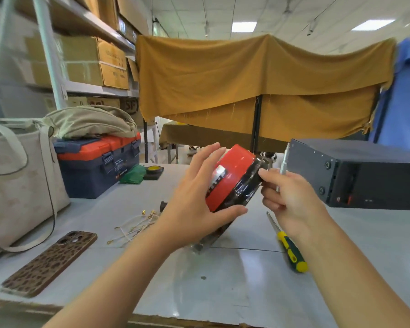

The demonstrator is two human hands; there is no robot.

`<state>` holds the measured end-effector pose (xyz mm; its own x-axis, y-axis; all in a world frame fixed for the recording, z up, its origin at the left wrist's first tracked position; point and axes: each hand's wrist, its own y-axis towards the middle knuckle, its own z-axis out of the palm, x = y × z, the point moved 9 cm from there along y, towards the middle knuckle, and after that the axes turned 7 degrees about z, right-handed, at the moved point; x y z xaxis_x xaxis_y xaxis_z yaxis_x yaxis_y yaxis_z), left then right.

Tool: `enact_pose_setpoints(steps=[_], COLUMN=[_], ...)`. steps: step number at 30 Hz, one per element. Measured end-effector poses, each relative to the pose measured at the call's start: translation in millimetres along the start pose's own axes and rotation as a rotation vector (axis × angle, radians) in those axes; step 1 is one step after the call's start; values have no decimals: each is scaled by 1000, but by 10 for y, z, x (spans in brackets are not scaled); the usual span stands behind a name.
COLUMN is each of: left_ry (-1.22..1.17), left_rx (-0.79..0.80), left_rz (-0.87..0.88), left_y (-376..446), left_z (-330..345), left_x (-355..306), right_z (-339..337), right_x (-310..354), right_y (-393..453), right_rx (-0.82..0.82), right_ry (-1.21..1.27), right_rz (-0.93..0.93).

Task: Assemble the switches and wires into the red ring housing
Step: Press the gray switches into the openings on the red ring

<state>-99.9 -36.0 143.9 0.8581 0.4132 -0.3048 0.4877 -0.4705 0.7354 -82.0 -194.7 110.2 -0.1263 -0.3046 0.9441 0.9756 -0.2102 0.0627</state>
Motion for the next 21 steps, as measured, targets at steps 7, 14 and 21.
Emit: enact_pose_setpoints(steps=[7,14,21], left_ry=[-328,-194,-33], left_rx=[-40,56,179], left_rz=[-270,-218,-113], left_y=[-337,-459,-380], left_z=[68,231,408], left_x=[436,373,295], right_z=[-318,-564,-867], right_x=[-408,-823,-1078], right_y=[111,133,188], right_rx=[-3,-63,-182], right_ry=[436,462,26], right_rz=[136,193,270])
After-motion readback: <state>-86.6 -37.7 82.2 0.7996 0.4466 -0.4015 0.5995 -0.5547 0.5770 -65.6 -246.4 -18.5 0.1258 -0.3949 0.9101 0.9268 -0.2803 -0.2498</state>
